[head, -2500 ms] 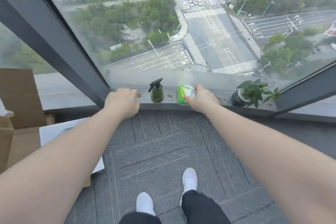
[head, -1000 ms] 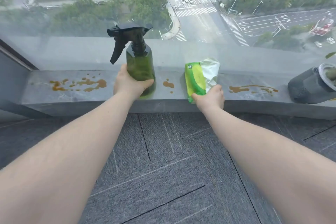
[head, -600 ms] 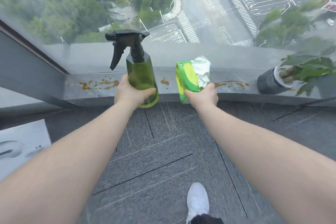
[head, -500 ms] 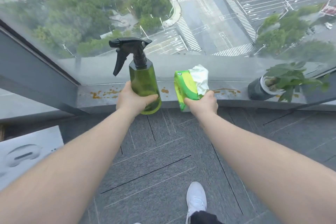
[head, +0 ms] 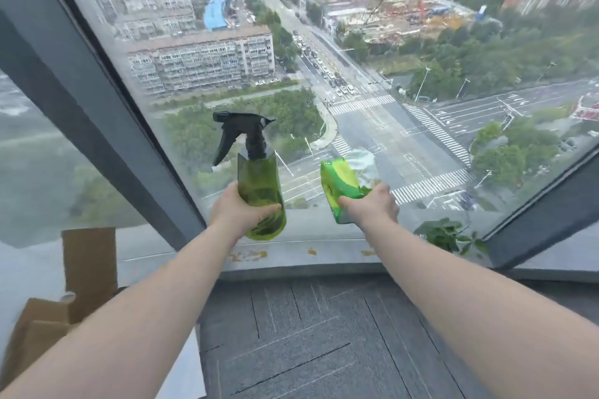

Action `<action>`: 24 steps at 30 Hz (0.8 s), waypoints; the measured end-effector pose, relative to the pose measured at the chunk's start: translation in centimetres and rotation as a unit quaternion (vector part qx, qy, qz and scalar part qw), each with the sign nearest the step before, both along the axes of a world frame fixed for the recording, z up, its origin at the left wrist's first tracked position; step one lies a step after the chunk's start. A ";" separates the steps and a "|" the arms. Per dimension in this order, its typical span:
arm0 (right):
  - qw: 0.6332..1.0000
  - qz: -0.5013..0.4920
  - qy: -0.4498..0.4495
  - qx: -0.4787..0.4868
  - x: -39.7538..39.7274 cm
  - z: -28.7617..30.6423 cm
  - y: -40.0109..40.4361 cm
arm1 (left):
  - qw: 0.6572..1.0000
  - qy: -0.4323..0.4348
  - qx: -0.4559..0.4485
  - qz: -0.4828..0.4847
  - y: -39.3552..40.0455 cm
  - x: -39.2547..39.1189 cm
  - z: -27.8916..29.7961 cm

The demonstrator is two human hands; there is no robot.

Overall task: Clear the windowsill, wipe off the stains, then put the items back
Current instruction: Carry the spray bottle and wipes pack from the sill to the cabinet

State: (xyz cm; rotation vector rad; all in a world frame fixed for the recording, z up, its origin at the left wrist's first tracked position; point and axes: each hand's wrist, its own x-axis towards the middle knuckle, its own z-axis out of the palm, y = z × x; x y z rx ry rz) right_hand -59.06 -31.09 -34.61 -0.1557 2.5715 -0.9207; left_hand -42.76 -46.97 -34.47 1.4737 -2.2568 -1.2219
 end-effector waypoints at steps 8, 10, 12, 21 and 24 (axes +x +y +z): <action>0.989 0.123 0.044 -0.064 7.1 11.6 3.9 | 0.988 0.074 -0.066 0.118 8.3 11.2 12.9; 0.983 0.167 0.053 -0.055 9.7 13.3 5.6 | 0.983 0.079 -0.055 0.154 11.1 14.7 14.4; 0.976 0.202 0.057 -0.059 12.4 14.6 7.1 | 0.977 0.073 -0.061 0.191 14.2 18.4 15.4; 0.922 0.371 0.036 -0.103 29.2 19.2 9.2 | 0.922 0.058 -0.094 0.370 25.9 37.5 18.3; 0.891 0.442 0.037 -0.100 37.2 20.3 10.2 | 0.891 0.048 -0.113 0.436 30.0 45.3 19.4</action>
